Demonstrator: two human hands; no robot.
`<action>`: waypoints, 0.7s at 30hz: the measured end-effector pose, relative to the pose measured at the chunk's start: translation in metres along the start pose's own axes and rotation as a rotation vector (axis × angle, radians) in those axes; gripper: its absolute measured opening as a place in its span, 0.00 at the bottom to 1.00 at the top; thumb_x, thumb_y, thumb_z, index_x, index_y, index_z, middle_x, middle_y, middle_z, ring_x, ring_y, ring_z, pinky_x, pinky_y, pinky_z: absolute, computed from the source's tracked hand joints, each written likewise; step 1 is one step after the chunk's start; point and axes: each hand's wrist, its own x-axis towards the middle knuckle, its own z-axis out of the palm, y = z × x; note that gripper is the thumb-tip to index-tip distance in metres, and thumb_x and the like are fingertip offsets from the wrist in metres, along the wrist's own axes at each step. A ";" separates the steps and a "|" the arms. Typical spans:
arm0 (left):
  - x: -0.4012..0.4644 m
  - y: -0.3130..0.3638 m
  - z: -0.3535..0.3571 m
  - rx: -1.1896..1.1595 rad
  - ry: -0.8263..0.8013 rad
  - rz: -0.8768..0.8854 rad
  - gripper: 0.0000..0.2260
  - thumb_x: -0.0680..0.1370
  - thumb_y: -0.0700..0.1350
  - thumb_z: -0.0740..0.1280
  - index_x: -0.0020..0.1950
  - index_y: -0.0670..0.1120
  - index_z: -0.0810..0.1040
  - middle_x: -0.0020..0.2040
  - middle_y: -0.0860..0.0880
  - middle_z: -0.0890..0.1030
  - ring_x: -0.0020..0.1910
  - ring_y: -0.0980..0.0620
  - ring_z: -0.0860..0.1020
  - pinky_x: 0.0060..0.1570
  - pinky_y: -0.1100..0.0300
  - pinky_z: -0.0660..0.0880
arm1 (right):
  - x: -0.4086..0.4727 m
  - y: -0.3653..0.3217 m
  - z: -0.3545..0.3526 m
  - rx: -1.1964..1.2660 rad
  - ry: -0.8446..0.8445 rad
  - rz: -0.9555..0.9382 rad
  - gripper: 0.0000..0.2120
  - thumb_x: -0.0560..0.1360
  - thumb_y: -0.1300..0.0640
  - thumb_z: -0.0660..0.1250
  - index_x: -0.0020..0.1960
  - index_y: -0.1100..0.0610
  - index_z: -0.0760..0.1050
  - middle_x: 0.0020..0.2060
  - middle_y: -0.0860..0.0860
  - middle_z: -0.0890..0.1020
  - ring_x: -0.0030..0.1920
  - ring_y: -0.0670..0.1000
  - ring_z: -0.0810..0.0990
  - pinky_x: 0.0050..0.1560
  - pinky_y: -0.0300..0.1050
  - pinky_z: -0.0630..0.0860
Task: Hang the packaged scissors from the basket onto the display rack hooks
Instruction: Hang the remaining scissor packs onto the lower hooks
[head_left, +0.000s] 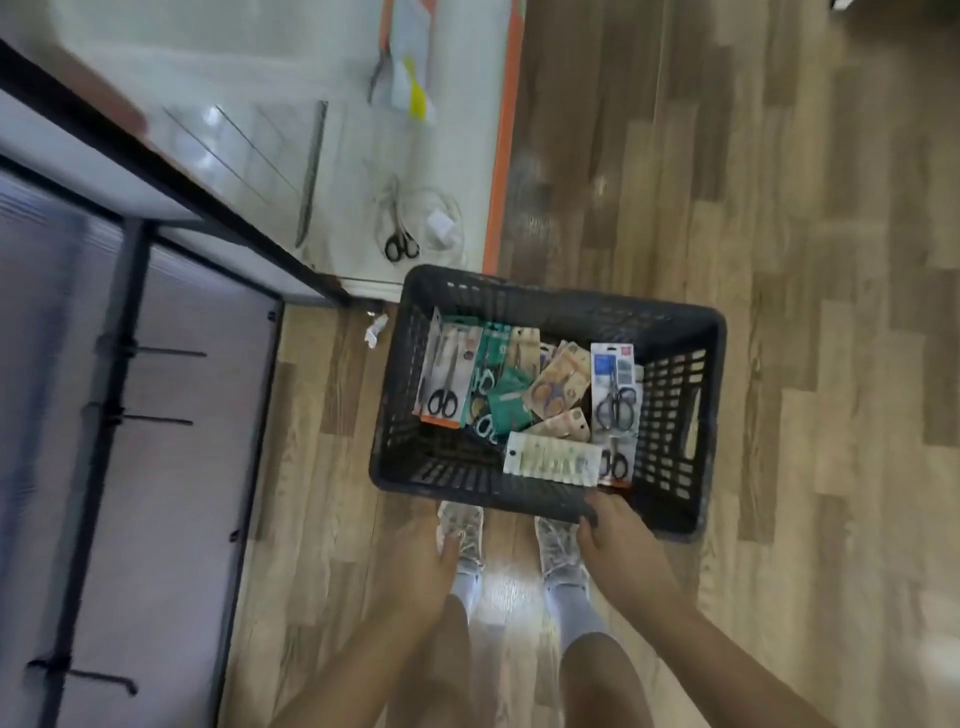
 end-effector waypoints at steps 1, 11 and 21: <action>0.009 -0.007 0.009 -0.004 -0.035 -0.006 0.12 0.81 0.45 0.57 0.58 0.39 0.74 0.51 0.45 0.78 0.49 0.51 0.76 0.39 0.65 0.63 | 0.008 0.004 0.009 -0.017 -0.008 0.008 0.17 0.80 0.56 0.56 0.68 0.56 0.66 0.61 0.53 0.73 0.60 0.52 0.74 0.55 0.44 0.70; 0.135 -0.029 0.057 0.140 0.076 0.184 0.08 0.80 0.47 0.59 0.54 0.45 0.74 0.51 0.48 0.75 0.52 0.50 0.74 0.50 0.52 0.73 | 0.114 0.043 0.082 -0.139 -0.012 -0.005 0.12 0.80 0.56 0.56 0.62 0.57 0.68 0.57 0.54 0.74 0.56 0.54 0.74 0.52 0.48 0.72; 0.275 -0.022 0.120 0.066 0.244 0.166 0.10 0.80 0.45 0.60 0.57 0.40 0.72 0.53 0.42 0.73 0.53 0.45 0.72 0.50 0.55 0.68 | 0.263 0.084 0.115 -0.141 0.239 -0.123 0.18 0.79 0.58 0.57 0.67 0.62 0.66 0.61 0.59 0.71 0.58 0.59 0.72 0.52 0.50 0.70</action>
